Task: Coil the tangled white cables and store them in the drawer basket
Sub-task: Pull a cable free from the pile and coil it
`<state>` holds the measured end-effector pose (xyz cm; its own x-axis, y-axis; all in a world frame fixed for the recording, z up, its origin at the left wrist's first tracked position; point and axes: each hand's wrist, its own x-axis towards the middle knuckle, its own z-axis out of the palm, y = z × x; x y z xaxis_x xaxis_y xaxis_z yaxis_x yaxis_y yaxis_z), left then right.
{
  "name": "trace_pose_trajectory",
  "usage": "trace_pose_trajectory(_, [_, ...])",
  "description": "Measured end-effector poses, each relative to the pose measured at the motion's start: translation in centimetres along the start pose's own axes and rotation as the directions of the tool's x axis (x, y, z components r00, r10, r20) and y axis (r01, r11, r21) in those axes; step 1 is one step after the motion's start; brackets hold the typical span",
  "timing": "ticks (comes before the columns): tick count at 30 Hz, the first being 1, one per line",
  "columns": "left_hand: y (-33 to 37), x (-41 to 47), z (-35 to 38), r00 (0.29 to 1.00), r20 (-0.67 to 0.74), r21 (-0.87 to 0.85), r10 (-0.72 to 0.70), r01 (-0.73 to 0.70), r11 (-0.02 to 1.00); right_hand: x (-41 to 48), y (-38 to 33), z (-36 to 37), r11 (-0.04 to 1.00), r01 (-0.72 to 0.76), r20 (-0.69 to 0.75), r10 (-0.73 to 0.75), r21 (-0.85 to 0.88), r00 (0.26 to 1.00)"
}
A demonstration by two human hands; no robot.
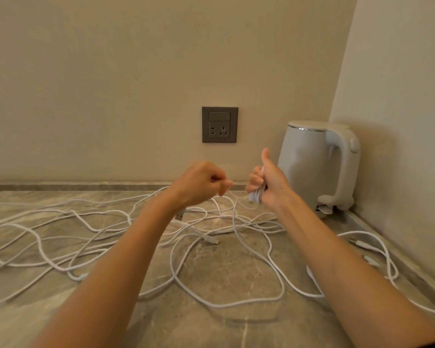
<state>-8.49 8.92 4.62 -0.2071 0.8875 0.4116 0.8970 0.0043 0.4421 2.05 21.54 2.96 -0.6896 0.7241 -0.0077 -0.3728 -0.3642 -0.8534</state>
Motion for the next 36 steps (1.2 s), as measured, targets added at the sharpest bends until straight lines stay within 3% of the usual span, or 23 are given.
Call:
trace_pose_trajectory(4, [-1.8, 0.2, -0.6, 0.976, -0.081, 0.309, -0.200, 0.215, 0.926, 0.0, -1.0, -0.6, 0.971, 0.037, 0.114, -0.065, 0.236, 0.991])
trace_pose_trajectory(6, [-2.2, 0.2, -0.9, 0.953, -0.138, 0.338, -0.269, 0.301, 0.892, 0.1, -1.0, -0.7, 0.975, -0.012, 0.258, -0.047, 0.221, 0.965])
trace_pose_trajectory(8, [-1.9, 0.4, -1.0, 0.957, -0.148, 0.298, -0.248, 0.282, 0.912, -0.1, -0.7, -0.5, 0.989, -0.105, 0.407, 0.052, 0.109, 0.912])
trace_pose_trajectory(9, [-1.4, 0.5, -1.0, 0.969, -0.149, 0.238, -0.196, 0.228, 0.944, -0.3, -0.4, -0.3, 0.982, -0.182, 0.501, 0.129, 0.058, 0.856])
trace_pose_trajectory(11, [-0.1, 0.6, -1.2, 0.985, -0.166, 0.082, -0.055, 0.069, 0.994, -0.4, 0.2, 0.2, 0.927, -0.374, 0.705, 0.259, 0.010, 0.660])
trace_pose_trajectory(13, [0.8, 0.5, -1.1, 0.987, -0.149, -0.013, 0.060, -0.063, 0.998, -0.9, 0.7, 0.7, 0.897, -0.438, 0.799, 0.303, -0.055, 0.519])
trace_pose_trajectory(17, [1.6, 0.3, 0.0, 0.995, -0.058, -0.202, 0.084, -0.094, 0.975, -2.2, 0.8, 1.6, 0.857, -0.507, 0.881, 0.310, -0.095, 0.358])
trace_pose_trajectory(20, [1.9, 0.1, 0.3, 0.994, -0.092, -0.273, 0.050, -0.074, 0.959, -2.9, 0.5, 2.1, 0.841, -0.534, 0.899, 0.298, -0.089, 0.320])
trace_pose_trajectory(25, [2.4, -0.1, 1.0, 0.970, -0.239, -0.151, 0.042, -0.080, 0.985, -1.8, 0.4, 1.8, 0.832, -0.554, 0.869, 0.297, -0.032, 0.395])
trace_pose_trajectory(27, [2.2, 0.0, 1.3, 0.958, -0.285, -0.096, 0.034, -0.064, 0.993, -1.3, 0.2, 1.7, 0.841, -0.542, 0.804, 0.330, -0.012, 0.494])
trace_pose_trajectory(31, [1.6, 0.1, 1.7, 0.945, -0.326, -0.083, 0.000, -0.029, 0.996, -2.1, -0.6, 2.5, 0.934, -0.351, 0.437, 0.346, -0.072, 0.830])
trace_pose_trajectory(33, [1.8, 0.1, 1.8, 0.954, -0.299, -0.104, 0.007, -0.040, 0.994, -2.1, -0.7, 2.7, 0.958, -0.281, 0.256, 0.288, -0.065, 0.923])
trace_pose_trajectory(36, [2.0, 0.0, 2.1, 0.978, -0.207, -0.099, 0.033, -0.055, 0.994, -1.8, -0.5, 2.7, 0.975, -0.223, 0.079, 0.223, -0.019, 0.972])
